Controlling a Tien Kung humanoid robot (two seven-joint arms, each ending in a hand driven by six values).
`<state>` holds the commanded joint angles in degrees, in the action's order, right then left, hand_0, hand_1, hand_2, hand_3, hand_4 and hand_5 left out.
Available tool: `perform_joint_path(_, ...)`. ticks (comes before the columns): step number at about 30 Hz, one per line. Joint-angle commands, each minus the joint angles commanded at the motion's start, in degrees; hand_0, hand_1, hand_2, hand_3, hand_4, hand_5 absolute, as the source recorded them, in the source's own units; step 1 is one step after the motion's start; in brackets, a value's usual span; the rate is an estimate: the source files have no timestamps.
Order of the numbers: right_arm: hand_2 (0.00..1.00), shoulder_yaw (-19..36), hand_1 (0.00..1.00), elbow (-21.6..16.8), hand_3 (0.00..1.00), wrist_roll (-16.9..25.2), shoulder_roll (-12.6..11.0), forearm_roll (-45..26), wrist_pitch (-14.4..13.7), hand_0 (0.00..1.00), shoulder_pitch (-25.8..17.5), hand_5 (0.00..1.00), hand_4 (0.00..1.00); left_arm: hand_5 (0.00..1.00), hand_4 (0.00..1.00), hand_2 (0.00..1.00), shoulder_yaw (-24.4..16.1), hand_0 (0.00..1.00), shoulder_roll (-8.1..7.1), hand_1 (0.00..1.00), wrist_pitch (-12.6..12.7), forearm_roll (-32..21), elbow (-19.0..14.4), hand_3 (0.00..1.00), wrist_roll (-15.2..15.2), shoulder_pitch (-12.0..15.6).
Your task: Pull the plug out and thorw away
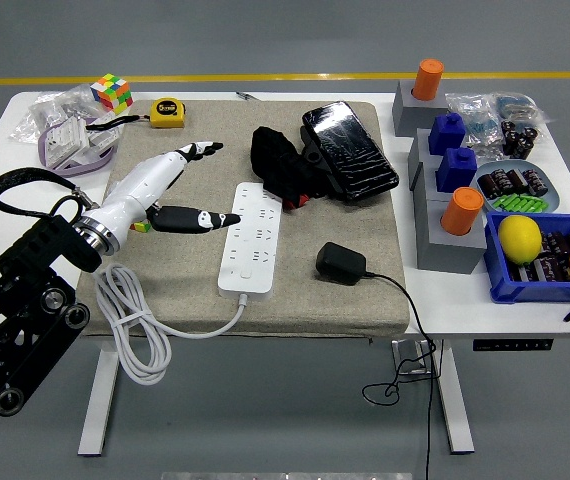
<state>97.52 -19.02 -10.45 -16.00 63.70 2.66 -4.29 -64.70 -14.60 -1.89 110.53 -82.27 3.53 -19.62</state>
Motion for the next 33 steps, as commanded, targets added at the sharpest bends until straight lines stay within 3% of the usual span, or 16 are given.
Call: perform_joint_path(33,0.665,-0.3,0.660,-0.1,0.579,-0.1,-0.2,-0.2,-0.2,0.571,0.1,0.476,0.998,0.501,0.998,0.901,0.2,0.865,-0.24,0.872,0.0,0.1,0.1,0.917,0.1,0.0)
